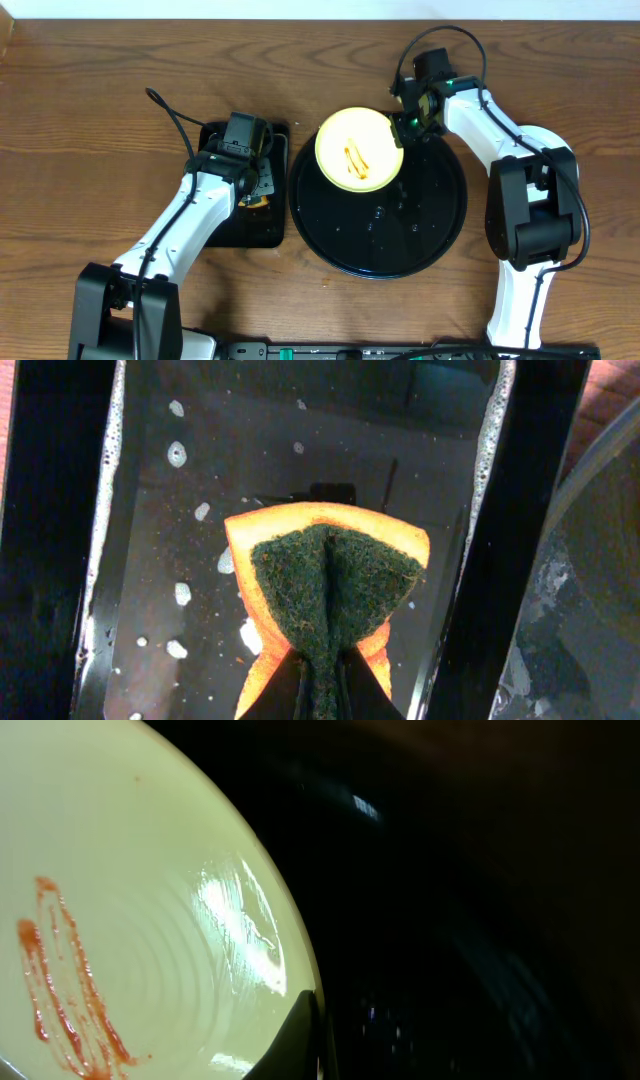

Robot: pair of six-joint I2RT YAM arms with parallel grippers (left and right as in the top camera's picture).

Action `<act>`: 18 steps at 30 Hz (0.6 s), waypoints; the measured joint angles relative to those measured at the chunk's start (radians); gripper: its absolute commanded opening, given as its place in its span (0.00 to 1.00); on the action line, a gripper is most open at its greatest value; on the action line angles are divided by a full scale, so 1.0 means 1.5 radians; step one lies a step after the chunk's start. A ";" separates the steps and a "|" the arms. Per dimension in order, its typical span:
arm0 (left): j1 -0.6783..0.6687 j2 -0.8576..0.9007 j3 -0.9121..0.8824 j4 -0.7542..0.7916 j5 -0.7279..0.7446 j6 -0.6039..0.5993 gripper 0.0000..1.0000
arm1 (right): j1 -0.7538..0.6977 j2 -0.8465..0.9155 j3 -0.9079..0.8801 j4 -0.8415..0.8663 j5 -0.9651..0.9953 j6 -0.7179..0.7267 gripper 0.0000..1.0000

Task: Clean dirty plates on tray and stack at the side
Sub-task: 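Reach the right gripper to the yellow plate rim and drag it center, then grasp the sponge with the left gripper and move it over the yellow plate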

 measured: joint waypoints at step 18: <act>-0.001 0.000 -0.002 0.046 0.065 0.013 0.07 | 0.000 0.000 0.005 -0.254 0.056 0.083 0.01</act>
